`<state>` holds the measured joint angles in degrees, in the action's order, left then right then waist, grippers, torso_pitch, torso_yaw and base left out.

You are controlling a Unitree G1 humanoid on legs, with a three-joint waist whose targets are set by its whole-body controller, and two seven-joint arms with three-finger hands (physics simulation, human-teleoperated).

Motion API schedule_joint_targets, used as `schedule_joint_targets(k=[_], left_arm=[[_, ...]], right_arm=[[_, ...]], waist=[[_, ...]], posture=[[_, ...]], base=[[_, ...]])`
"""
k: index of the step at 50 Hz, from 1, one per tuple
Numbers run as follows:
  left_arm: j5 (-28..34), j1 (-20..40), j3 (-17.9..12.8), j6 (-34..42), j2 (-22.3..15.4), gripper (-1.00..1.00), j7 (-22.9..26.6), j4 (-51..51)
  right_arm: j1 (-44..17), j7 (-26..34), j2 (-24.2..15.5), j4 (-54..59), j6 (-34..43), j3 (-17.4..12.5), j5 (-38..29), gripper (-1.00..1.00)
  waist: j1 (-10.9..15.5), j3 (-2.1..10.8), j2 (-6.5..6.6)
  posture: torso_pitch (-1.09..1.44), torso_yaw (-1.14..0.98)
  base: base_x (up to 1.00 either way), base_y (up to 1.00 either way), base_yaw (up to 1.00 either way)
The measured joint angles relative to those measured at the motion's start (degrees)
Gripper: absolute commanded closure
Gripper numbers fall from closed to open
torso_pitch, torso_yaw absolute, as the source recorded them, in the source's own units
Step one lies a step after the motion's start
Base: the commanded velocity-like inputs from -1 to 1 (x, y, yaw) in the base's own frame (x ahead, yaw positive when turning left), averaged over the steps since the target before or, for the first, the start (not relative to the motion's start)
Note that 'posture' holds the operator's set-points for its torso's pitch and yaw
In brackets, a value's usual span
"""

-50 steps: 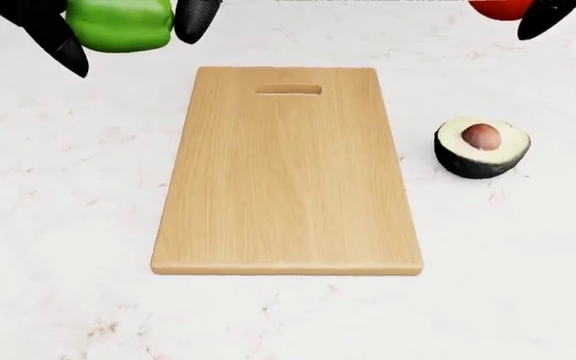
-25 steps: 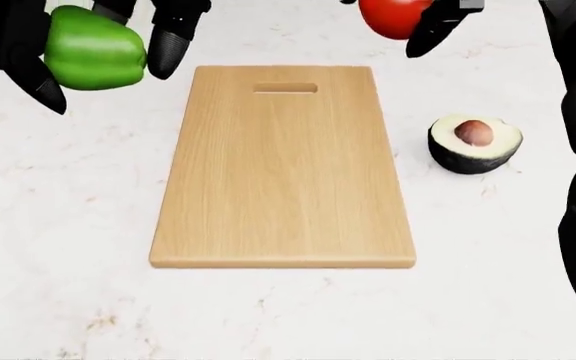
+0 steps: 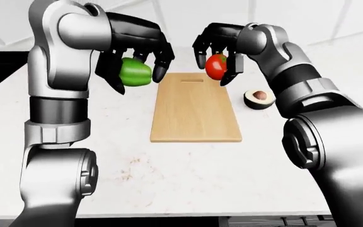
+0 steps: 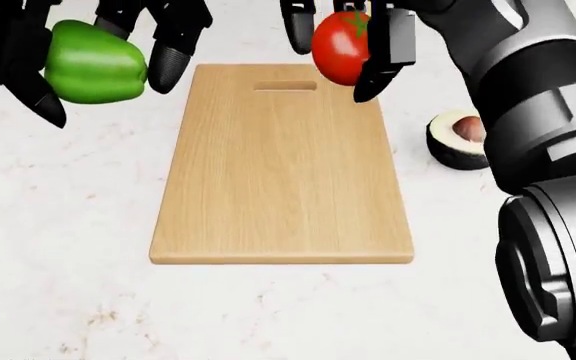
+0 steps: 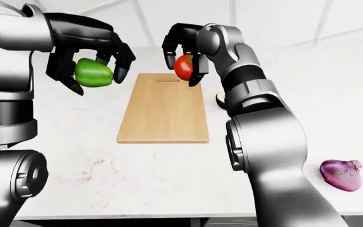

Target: Place the avocado, onion, tomato and bell pepper on the cutting board.

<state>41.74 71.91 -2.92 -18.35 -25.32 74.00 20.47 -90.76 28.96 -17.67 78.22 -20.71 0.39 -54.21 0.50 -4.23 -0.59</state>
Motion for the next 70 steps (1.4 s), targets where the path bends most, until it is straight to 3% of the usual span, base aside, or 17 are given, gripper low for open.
schedule_joint_targets(k=[13,41,44,58,63,67,70], left_arm=[[-0.1,-1.3,0.1,0.3,0.6,1.00,-0.3,-0.2],[-1.0,-2.5,-0.6,0.9,-0.3,1.00,1.0,-2.3],[-1.0,-2.9,-0.4,1.0,-0.1,1.00,1.0,-2.7],[-1.2,-4.0,-0.5,0.5,-0.3,1.00,0.6,-2.0],[-1.3,-4.2,-0.5,0.5,-0.3,1.00,0.6,-2.3],[-1.3,-4.2,-0.5,0.5,-0.3,1.00,0.7,-2.2],[-1.4,-4.4,-0.7,0.4,-0.6,1.00,0.7,-2.2]], right_arm=[[1.2,-5.1,1.8,0.6,-0.2,1.0,-4.4,1.00],[3.6,-8.4,3.8,1.5,2.4,0.2,-7.0,1.00],[4.3,-7.6,3.7,1.4,2.5,0.4,-7.4,0.80],[5.3,-8.0,4.6,1.5,3.0,0.2,-8.0,0.76],[5.3,-8.3,4.9,1.3,2.9,0.3,-8.1,0.39],[5.5,-8.1,5.2,1.3,2.9,0.5,-8.2,-0.13],[5.5,-7.8,5.2,1.4,3.0,0.5,-8.4,-0.31]], waist=[[0.0,0.23,0.16],[0.2,0.32,-0.01],[0.2,0.31,0.02],[0.1,0.37,0.09],[0.1,0.46,0.13],[0.1,0.50,0.11],[0.0,0.48,0.17]], posture=[[0.00,0.00],[0.00,0.00],[0.00,0.00],[0.00,0.00],[0.00,0.00],[0.00,0.00],[0.00,0.00]], base=[[0.00,0.00,0.00],[0.00,0.00,0.00],[0.00,0.00,0.00],[0.00,0.00,0.00],[0.00,0.00,0.00],[0.00,0.00,0.00],[0.00,0.00,0.00]])
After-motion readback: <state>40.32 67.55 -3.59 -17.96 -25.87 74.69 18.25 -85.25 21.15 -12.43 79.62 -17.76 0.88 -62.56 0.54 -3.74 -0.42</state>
